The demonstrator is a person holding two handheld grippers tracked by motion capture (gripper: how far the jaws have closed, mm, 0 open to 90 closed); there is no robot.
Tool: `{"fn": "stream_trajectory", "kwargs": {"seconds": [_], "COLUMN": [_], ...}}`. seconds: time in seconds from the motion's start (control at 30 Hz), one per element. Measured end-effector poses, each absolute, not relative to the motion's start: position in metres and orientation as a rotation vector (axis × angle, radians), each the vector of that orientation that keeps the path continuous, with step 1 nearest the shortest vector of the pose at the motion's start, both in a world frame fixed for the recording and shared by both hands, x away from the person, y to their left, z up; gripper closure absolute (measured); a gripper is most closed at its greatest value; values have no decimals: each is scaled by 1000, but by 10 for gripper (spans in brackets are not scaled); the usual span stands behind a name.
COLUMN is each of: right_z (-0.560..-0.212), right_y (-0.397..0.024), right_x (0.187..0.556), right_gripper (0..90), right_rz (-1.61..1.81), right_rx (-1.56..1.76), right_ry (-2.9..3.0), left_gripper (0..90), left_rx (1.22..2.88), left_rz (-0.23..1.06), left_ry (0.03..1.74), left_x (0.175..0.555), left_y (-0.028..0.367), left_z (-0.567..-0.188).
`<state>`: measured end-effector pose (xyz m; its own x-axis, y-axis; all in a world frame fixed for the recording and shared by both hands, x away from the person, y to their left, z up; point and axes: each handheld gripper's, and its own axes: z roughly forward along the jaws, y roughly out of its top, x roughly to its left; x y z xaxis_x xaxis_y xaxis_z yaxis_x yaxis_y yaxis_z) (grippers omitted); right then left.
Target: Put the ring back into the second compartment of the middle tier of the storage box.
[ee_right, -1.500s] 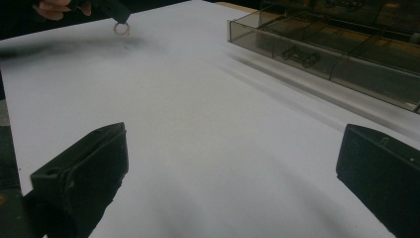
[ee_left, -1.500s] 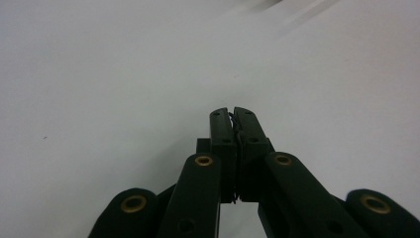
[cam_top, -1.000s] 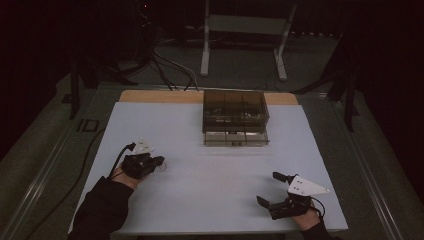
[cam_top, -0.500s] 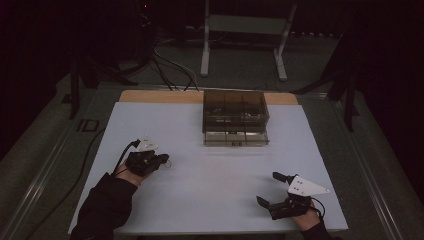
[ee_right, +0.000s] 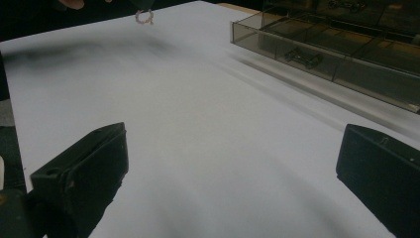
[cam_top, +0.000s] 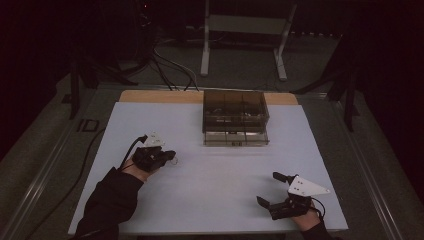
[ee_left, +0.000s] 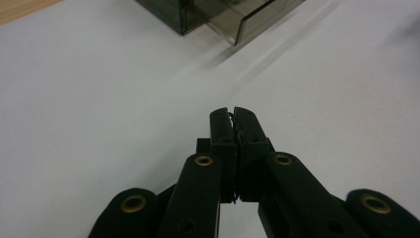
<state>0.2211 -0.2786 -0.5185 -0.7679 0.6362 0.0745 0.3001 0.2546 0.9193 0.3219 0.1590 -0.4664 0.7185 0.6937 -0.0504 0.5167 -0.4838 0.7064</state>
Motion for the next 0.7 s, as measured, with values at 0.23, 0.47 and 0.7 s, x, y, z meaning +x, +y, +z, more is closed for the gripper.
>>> {"fn": "stream_trajectory", "kwargs": {"seconds": [0.23, 0.47, 0.7], "right_z": [-519, -519, -518], "right_y": [-278, -279, -279], "right_x": [221, 221, 221], "right_gripper": [0, 0, 0], "right_rz": [1513, 1513, 1507], "right_rx": [863, 863, 861], "right_ry": [2221, 2220, 2215], "left_gripper": [900, 900, 900], "left_rx": [2193, 2204, 2200], "left_rz": [296, 281, 259], "left_ry": [882, 848, 826], "left_x": [325, 329, 336], "left_y": [153, 144, 136], "left_z": [-461, -456, -451]}}
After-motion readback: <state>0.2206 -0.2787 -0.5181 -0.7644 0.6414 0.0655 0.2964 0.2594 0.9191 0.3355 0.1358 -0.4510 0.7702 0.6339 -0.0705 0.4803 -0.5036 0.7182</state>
